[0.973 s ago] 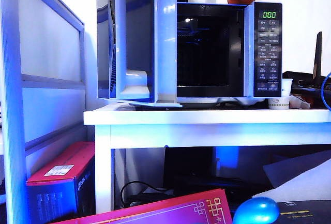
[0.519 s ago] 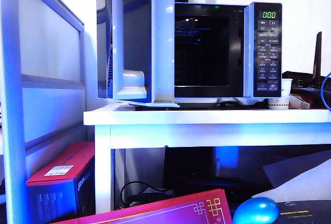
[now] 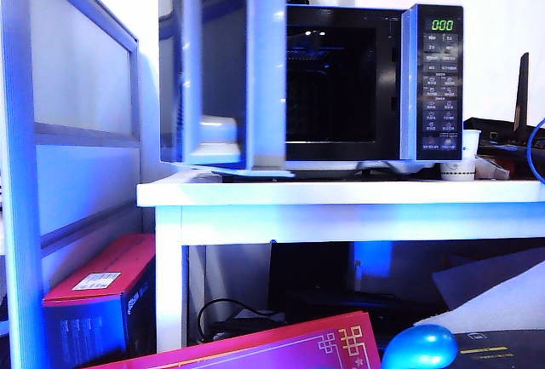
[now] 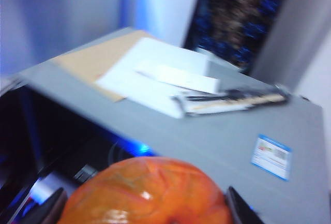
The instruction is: Open the microwave door, place the orange inside the microwave, then close the microwave door.
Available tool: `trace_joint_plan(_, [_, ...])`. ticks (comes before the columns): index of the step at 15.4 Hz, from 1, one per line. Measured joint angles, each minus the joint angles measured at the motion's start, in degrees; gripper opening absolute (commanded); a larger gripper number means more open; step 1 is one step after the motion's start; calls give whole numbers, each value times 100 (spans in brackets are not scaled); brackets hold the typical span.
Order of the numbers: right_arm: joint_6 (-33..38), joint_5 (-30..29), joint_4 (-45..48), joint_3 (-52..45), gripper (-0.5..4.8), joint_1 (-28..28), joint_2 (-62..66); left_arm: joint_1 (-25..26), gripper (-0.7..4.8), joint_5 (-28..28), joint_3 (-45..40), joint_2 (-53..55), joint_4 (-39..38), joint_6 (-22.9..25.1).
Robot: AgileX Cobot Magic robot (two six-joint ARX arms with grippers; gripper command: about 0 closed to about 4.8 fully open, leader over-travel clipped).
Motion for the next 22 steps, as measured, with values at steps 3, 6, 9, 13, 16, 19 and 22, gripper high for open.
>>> trace_joint_plan(3, [-479,31,-426,-264,102,219,125,0,-3,0,0,0,-2,0])
trace_joint_plan(6, [-656,46,-232,-990,89,216,203,0,-3,22,2,0,-4,0])
trace_joint_plan(9, [-680,37,990,-2052,89,216,455,0,-3,22,2,0,2,0])
trace_joint_plan(13, [-643,26,2787,-3008,89,216,986,0,-3,22,2,0,2,0])
trace_joint_plan(16, [-328,24,4686,-3303,89,273,1676,0,-3,22,2,0,4,0])
trace_joint_plan(19, [-170,46,5698,-3309,84,367,2323,0,-3,22,2,0,-4,0])
trace_joint_plan(22, [-155,245,6607,-3316,84,446,2811,-2,-3,22,2,-2,-7,0])
